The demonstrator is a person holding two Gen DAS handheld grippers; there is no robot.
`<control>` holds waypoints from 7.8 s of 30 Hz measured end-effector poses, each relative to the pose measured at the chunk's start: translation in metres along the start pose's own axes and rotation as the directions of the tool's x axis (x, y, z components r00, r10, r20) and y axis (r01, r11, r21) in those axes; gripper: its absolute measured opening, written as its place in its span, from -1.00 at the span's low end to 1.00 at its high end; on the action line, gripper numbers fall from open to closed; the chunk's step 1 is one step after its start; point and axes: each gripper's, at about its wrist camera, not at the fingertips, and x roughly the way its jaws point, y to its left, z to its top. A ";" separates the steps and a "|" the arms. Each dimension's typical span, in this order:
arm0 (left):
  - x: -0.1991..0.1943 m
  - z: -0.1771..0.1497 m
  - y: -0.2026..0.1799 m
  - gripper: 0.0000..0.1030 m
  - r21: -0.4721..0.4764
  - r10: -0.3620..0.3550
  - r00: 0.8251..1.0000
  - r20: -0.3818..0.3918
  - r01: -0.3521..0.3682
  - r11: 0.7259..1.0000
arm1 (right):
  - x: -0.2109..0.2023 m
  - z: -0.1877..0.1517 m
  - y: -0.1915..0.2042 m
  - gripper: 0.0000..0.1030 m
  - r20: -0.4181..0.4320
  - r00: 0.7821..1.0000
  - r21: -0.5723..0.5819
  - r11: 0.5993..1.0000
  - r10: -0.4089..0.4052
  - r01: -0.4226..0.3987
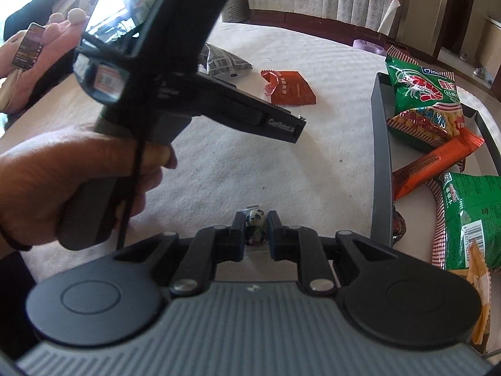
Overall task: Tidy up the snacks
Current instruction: 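Grasp the small wrapped candy with the right tool while left tool grasps the clear pink-print packet, then carry the small candy and pink-print packet over the gray box with both tools, then open the left tool to drop the pink-print packet while right tool releases the candy, then move the left tool to the gray-print packet while right tool approaches the orange cake, then close the left tool on the gray-print packet while right tool grasps the orange cake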
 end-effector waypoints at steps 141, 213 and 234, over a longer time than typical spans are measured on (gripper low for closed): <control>-0.036 0.025 -0.144 0.39 0.147 -0.295 0.949 0.113 0.278 0.949 | -0.104 -0.042 -0.100 -0.65 0.185 0.950 0.280 0.941 -0.250 0.193; 0.041 0.036 0.128 -0.02 -0.113 0.064 0.997 0.045 -0.059 0.992 | 0.101 0.113 -0.023 -0.10 0.105 0.990 0.046 0.995 -0.094 0.090; 0.002 0.031 0.084 -0.22 0.013 0.032 0.993 0.110 -0.034 0.999 | 0.002 0.091 -0.012 -0.18 0.227 0.964 0.069 0.989 -0.142 0.130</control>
